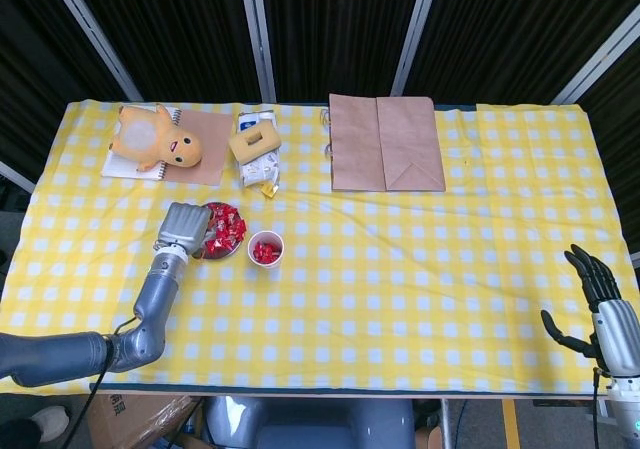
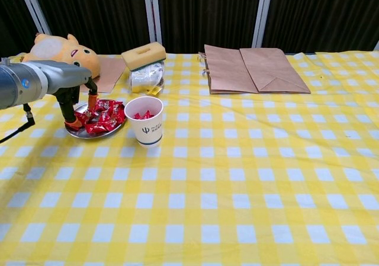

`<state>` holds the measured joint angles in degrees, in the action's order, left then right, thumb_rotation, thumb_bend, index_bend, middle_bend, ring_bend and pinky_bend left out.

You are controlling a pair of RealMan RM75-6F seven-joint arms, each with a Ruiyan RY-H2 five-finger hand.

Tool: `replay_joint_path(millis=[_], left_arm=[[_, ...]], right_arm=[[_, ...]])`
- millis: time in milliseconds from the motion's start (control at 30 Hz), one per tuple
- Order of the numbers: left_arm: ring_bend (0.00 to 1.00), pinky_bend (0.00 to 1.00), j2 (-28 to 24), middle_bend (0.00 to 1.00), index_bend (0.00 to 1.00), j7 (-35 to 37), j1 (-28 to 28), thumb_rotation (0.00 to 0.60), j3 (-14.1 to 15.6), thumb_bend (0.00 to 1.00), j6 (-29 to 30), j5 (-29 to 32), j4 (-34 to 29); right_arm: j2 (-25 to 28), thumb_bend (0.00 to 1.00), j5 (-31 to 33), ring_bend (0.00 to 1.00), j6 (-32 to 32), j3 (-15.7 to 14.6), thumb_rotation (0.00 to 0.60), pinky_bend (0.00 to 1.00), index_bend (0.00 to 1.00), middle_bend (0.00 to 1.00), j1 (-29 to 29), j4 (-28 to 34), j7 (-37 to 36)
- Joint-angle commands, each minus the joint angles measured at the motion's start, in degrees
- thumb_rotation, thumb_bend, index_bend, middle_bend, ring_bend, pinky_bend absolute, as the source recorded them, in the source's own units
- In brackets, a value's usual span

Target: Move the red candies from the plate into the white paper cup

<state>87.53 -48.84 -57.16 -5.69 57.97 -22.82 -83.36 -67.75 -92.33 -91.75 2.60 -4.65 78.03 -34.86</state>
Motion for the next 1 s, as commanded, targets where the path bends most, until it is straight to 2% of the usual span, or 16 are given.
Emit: replay_joint_path(millis=[33,367,1000], left_arm=[[1.0,1.0,1.38,0.95,0.42,0.24,0.04,0.6,0.01,0.25,-0.73,0.26,1.31],[1.0,1.0,4.41,0.95,0.43,-0.57,-0.65,0.6,-0.62,0.26,-0.87,0.13,4.17],[1.0,1.0,6.92,0.95,0.44,-1.96,-0.97,0.6,-1.43,0.3,-2.84,2.32,8.44]], right_arm=[[0.02,0.42,0.01,0.0,-0.01,0.01,0.6,0.0,0.0,0.0,0.0,0.03,-0.01],[0.08,0.42,0.14,0.0,0.07,0.02,0.6,0.0,0.0,0.0,0.03,0.1,-0.2],[0.11,0.42,0.15,0.0,0.12,0.03,0.6,0.0,0.0,0.0,0.02,0.22,-0.37]])
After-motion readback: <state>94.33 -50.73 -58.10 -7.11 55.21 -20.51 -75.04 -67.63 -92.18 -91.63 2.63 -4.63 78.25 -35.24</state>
